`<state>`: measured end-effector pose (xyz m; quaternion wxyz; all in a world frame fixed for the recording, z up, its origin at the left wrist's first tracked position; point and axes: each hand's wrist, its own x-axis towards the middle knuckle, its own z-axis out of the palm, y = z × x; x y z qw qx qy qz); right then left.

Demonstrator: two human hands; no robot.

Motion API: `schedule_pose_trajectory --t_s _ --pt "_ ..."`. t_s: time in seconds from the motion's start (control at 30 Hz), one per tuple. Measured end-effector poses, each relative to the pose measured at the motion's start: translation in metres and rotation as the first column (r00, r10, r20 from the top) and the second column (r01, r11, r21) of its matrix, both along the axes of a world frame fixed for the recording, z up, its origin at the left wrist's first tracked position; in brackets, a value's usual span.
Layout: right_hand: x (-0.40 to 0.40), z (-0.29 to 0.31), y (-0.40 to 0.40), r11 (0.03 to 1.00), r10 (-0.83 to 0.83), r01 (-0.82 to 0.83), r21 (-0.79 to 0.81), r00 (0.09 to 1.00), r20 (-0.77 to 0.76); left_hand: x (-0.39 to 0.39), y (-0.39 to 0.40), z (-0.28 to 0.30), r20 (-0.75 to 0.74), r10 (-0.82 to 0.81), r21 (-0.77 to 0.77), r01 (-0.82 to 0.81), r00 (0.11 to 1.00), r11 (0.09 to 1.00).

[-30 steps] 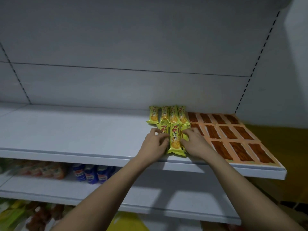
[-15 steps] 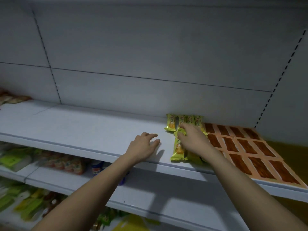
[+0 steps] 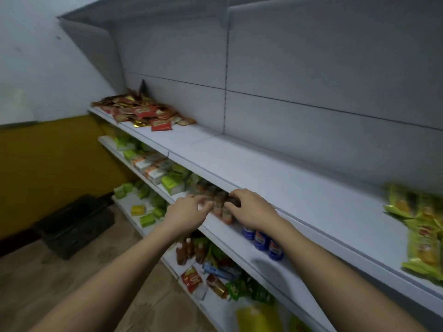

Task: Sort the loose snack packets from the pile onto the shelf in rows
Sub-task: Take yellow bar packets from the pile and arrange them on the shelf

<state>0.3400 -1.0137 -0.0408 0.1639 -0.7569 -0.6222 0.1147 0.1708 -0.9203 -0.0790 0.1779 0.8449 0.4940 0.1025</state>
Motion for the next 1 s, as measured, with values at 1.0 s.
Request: schedule_pose_trajectory --t_s 1.0 --pt "-0.093 0.069 0.456 0.922 0.379 -0.380 0.068 0.925 0.029 -0.110 0.373 0.104 -0.003 0.445 0.124 -0.442 0.895 0.889"
